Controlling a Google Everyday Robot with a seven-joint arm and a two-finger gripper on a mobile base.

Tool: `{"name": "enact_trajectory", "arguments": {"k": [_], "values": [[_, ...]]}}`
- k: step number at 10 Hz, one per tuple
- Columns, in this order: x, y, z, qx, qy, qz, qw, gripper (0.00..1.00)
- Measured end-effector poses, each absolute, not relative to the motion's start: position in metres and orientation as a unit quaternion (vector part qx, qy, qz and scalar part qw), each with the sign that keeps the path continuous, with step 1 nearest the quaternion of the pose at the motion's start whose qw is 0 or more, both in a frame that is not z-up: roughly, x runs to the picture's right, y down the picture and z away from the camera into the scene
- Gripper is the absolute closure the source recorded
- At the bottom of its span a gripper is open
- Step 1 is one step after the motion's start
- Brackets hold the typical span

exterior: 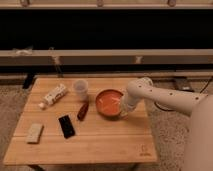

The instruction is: Pick up the ceramic bowl

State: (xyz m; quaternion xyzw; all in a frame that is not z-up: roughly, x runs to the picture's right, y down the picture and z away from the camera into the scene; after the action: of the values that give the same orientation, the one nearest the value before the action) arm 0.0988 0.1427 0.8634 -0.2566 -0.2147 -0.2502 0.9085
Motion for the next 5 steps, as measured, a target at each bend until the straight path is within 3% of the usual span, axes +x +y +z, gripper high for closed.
{"name": "enact_trajectory", "arguments": {"k": [2,5], "values": [[0.099,0.13,0.853,-0.24,-0.212,-0.248,0.914,1.0],[0.094,0.094,0.821,-0.195,-0.206,-0.258,0.924,1.0]]}}
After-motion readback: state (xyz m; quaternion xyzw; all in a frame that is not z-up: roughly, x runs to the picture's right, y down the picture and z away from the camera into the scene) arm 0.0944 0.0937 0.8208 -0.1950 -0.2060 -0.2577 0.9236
